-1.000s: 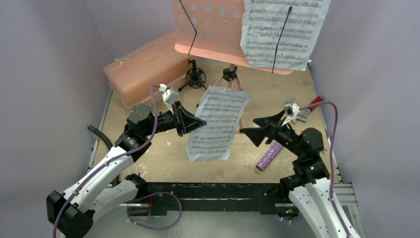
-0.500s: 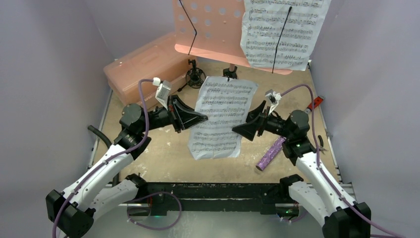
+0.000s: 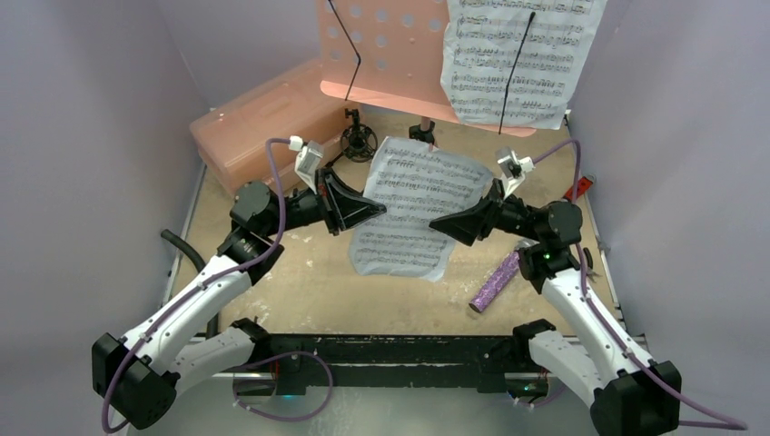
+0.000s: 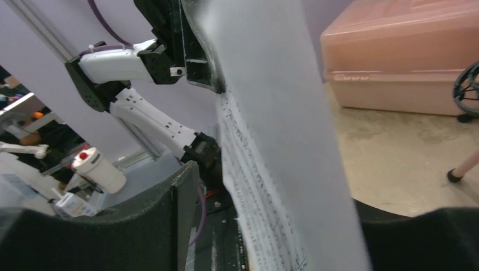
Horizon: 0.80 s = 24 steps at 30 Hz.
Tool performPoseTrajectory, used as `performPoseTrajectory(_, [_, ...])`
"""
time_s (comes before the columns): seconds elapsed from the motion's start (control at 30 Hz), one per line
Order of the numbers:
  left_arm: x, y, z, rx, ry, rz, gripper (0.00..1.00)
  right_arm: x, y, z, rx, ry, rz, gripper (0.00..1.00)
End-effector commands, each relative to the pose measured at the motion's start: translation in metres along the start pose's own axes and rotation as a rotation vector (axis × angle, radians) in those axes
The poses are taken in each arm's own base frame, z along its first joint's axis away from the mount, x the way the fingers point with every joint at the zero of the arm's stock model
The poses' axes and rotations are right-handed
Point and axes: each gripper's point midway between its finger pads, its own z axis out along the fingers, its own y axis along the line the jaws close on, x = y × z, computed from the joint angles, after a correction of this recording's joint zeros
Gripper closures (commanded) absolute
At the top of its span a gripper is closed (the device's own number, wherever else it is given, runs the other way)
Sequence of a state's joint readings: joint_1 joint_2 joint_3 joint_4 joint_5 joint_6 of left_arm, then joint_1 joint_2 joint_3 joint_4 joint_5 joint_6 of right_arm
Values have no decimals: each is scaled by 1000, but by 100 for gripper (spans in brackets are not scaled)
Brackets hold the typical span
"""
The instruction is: Set up the instrument practice props
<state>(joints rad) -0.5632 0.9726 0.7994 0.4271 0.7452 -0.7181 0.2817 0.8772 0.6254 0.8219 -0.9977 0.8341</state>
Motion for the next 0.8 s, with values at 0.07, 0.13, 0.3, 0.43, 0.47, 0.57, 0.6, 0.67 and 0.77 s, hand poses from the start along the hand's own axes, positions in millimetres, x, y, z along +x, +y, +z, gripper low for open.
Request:
performPoseTrajectory(0.07, [-29,-1,5,-29,-73,99,100,-11,18,3,-61,12,-25,66])
performPoseTrajectory(0.13, [-25,3,6,-31,-60,85,100,-12,18,2,-44,0,-30,85])
performPoseTrajectory(0.3, [-15,10,7,-40,-37,53,95,-22,18,3,-12,-19,-56,100])
performPoseTrajectory(0.43, [-9,22,8,-81,-36,29,70,-27,15,5,13,-9,-54,100])
performPoseTrajectory(0.47, [-9,27,8,-98,-38,24,63,-28,15,5,16,-1,-57,100])
performPoseTrajectory(0.57, [-6,43,8,-171,-46,-4,51,-26,9,6,43,33,-55,100])
performPoseTrajectory(0.6, [-6,50,8,-204,-56,-11,46,-26,8,5,52,42,-57,100])
performPoseTrajectory(0.67, [-5,60,6,-256,-69,-33,38,-26,7,5,69,50,-71,100])
performPoseTrajectory(0.77, [-5,74,2,-336,-92,-66,28,-29,5,3,108,53,-88,100])
